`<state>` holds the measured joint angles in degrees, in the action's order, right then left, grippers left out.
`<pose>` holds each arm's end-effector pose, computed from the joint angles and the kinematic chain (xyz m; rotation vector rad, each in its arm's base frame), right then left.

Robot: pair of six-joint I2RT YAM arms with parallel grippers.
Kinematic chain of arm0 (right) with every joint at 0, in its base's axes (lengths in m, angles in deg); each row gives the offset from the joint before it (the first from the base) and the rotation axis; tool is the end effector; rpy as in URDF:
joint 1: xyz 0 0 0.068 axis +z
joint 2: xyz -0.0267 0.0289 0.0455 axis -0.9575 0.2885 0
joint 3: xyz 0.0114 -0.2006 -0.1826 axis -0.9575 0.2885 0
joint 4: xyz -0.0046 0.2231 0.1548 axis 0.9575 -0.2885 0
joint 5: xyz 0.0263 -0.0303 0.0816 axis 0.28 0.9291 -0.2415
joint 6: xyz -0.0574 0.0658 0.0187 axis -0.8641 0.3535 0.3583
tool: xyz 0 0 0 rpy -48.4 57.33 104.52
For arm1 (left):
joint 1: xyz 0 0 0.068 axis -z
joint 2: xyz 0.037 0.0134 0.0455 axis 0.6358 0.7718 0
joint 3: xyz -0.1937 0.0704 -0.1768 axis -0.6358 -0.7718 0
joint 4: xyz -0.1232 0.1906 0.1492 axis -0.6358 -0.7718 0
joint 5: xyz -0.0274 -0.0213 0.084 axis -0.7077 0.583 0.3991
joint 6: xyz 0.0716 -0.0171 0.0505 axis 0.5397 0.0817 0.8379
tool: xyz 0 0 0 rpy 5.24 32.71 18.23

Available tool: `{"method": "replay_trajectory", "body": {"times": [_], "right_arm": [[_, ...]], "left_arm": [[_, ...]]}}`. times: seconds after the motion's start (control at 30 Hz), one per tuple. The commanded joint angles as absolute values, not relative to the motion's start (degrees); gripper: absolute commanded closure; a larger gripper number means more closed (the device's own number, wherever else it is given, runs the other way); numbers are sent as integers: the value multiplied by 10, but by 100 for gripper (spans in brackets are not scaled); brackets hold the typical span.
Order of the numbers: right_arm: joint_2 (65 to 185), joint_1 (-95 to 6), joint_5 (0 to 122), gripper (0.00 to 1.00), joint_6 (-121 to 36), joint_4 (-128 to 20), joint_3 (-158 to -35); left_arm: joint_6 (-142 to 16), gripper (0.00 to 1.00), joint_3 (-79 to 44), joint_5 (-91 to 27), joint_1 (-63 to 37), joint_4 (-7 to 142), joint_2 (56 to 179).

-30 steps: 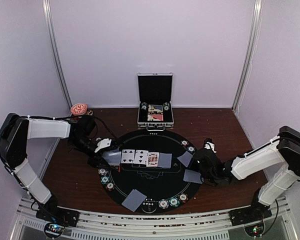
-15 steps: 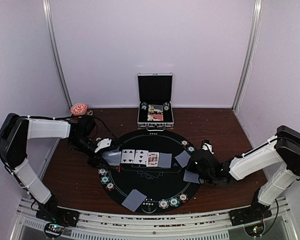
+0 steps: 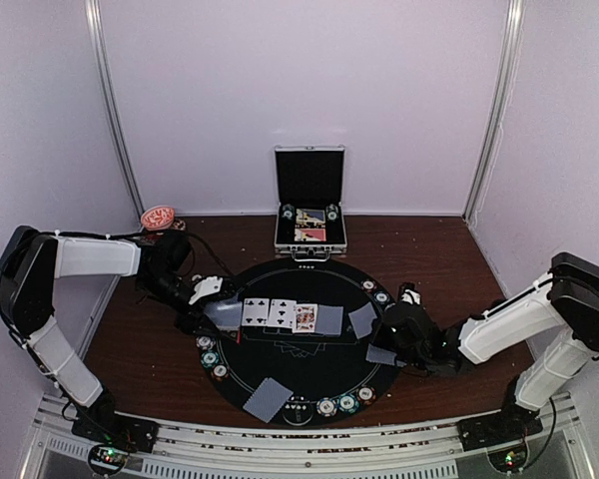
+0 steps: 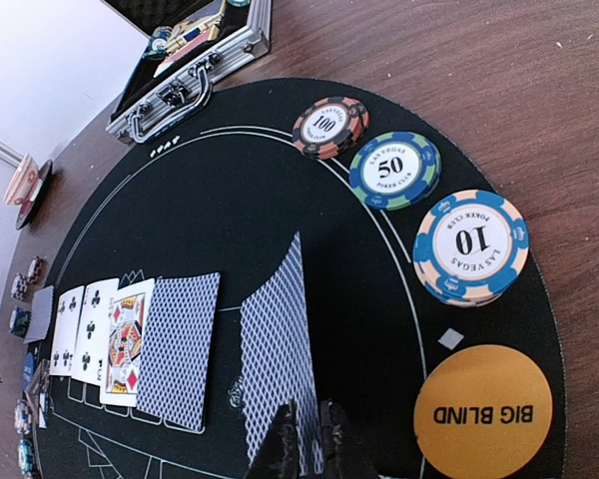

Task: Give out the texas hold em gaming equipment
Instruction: Place the poker card in the community card area.

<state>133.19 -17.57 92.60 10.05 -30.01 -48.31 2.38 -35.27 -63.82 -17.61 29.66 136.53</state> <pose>0.1981 0.2319 0.0865 0.3048 2.2364 0.6473 0.2670 -0.1622 0.1278 1.6834 1.9855 -0.8180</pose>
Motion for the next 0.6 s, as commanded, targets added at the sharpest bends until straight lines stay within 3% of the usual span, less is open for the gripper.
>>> {"method": "replay_trajectory", "body": {"times": [0.0, 0.2, 0.57], "right_arm": [[1329, -170, 912, 92, 104, -257, -469], [1342, -171, 895, 99, 104, -240, -471], [1345, -170, 883, 100, 109, -246, -473]], "left_arm": [[29, 43, -351, -648, -176, 301, 1370], [29, 42, -351, -648, -176, 301, 1370], [29, 42, -351, -648, -176, 301, 1369]]}}
